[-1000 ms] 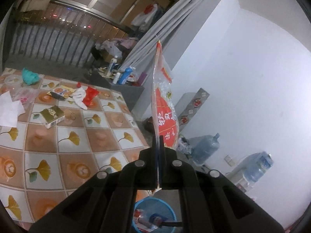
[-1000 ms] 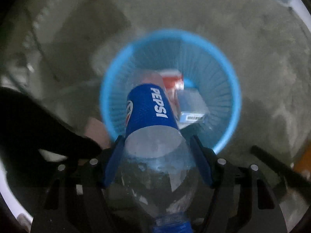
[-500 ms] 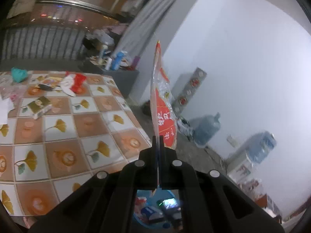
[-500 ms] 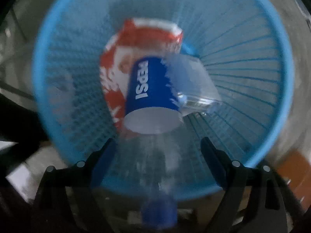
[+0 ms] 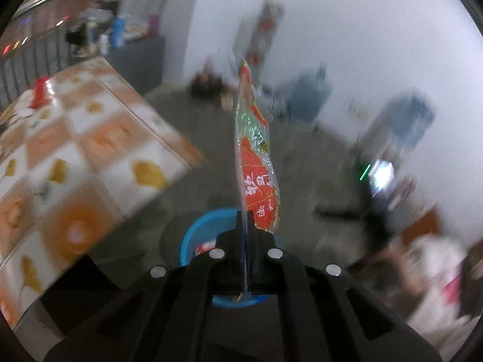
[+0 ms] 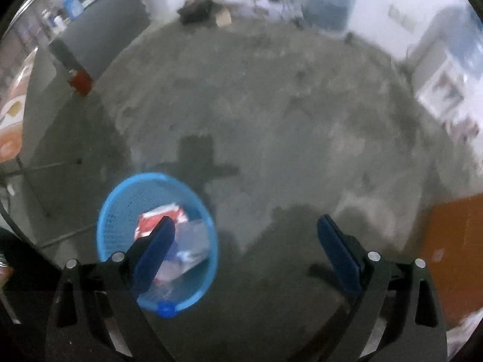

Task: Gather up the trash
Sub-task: 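Lower the clear bag over the basket and open the left gripper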

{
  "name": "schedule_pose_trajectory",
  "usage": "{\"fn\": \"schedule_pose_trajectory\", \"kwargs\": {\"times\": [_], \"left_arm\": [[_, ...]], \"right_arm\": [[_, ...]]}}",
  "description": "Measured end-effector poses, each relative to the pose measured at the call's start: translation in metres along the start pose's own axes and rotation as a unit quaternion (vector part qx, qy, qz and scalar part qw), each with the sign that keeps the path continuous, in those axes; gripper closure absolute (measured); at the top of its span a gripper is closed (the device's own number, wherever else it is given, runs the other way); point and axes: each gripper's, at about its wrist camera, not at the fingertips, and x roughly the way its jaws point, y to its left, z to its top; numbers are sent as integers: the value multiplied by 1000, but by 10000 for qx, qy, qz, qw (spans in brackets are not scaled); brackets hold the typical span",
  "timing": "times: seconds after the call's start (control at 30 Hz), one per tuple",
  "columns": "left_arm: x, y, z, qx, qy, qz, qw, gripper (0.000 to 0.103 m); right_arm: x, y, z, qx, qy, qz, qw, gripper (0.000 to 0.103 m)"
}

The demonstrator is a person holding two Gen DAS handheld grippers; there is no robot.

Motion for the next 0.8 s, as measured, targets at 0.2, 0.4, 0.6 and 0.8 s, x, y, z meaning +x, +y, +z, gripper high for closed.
{"fn": "schedule_pose_trajectory", "kwargs": {"times": [0.2,0.4,0.6,0.8], "left_arm": [[151,-54,-49,2273,1071,1381,9580,102],[259,-56,-86,3046,2289,1875,9054,83],[253,-47,-81,2699,2161,1691,9229,46],[157,-53,-57,2056,1216,507,9697,46]], "right_arm": [[5,10,1,-35,-24,611,9981,12],[-6,5,0,123,-276,518,9982,12],[-8,4,4,253,-235,617,9975,12],[-21,6,7,288,-322,715,9965,12]]}}
